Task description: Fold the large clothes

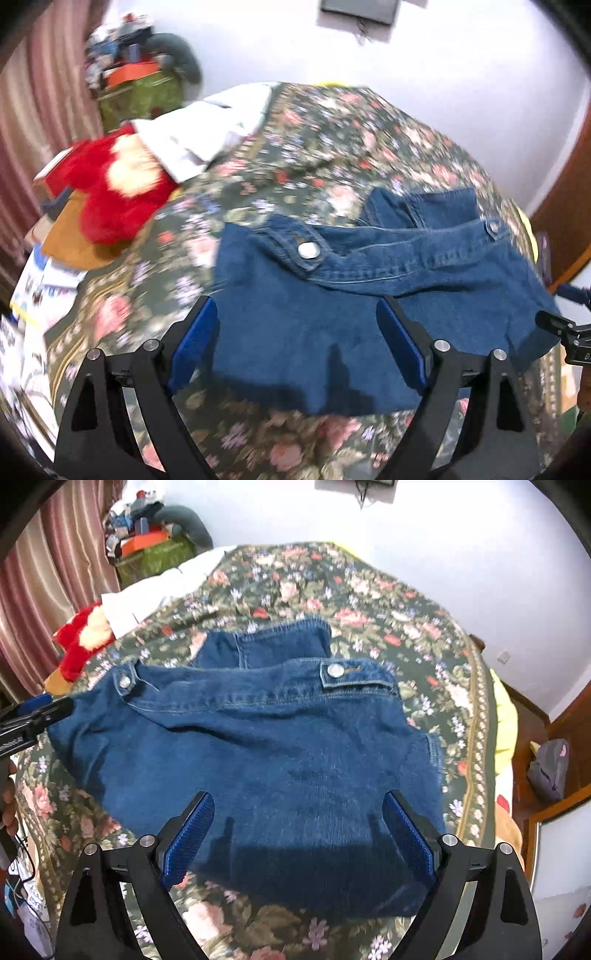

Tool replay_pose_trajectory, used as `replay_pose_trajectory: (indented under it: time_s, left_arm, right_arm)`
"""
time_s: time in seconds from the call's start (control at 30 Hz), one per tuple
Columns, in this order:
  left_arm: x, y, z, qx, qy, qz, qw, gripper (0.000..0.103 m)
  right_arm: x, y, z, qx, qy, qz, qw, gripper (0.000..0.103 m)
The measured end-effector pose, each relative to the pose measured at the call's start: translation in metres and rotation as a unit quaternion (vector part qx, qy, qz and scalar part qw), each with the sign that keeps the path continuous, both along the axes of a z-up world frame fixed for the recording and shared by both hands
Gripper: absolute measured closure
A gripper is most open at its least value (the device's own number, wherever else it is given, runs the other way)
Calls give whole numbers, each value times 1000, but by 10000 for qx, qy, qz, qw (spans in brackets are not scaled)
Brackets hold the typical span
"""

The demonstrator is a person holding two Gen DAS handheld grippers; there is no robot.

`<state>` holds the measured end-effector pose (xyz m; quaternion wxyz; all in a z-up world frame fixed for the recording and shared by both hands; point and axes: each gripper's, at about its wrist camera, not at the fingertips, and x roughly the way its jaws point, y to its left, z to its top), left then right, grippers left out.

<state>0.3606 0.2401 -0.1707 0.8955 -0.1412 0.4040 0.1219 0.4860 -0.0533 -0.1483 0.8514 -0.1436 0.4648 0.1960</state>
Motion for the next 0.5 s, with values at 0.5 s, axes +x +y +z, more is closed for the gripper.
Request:
replay_pose_trajectory:
  time_s: [0.5]
  left_arm:
    - [-74,38,-67,-2528,206,967,9625,14]
  right_arm:
    - [-32,25,-11,-671,-407,321,9964,10]
